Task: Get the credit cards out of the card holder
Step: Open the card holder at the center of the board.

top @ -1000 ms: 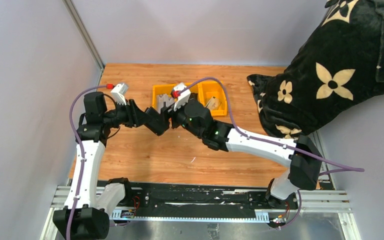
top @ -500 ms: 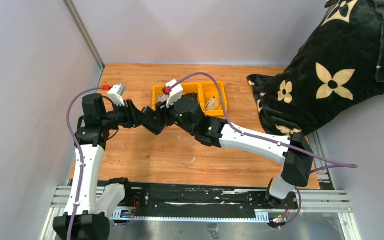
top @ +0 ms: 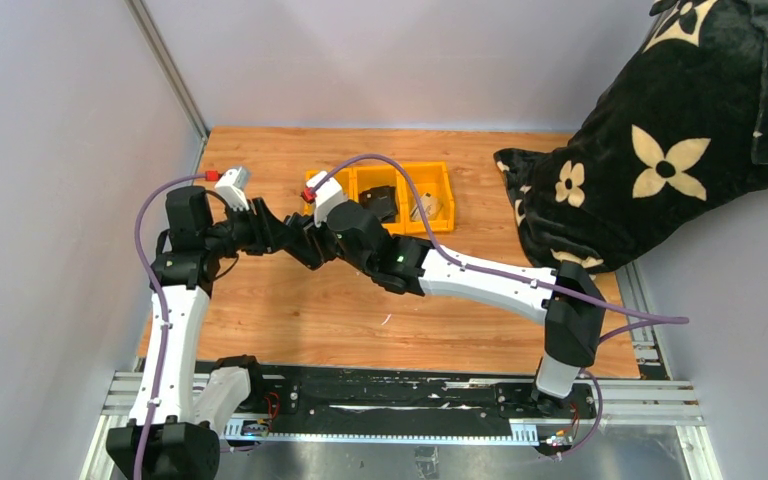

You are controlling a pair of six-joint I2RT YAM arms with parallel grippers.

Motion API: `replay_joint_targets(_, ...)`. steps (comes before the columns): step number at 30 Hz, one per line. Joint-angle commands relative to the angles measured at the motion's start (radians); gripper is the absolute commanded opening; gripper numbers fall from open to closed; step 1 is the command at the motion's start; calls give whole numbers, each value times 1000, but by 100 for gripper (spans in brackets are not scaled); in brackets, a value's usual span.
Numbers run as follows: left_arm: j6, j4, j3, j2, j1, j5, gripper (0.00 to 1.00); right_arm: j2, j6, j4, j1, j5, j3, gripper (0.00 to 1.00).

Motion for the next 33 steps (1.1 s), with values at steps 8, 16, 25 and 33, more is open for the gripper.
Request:
replay_joint_targets(8,-37,25,64,1,-4,51,0,55,-73,-97,11,103,32,34)
replay_joint_targets(16,-31,23,61,-1,-2,45,0,33,-116,-94,12,199,-2,6)
replay_joint_targets(25,0,0,80,-20,-4,64,0,19,-157,-89,-7,245,19,0)
replay_joint_targets(33,15,-1,72,-22,-4,63,0,-36,-157,-102,-38,196,5,9)
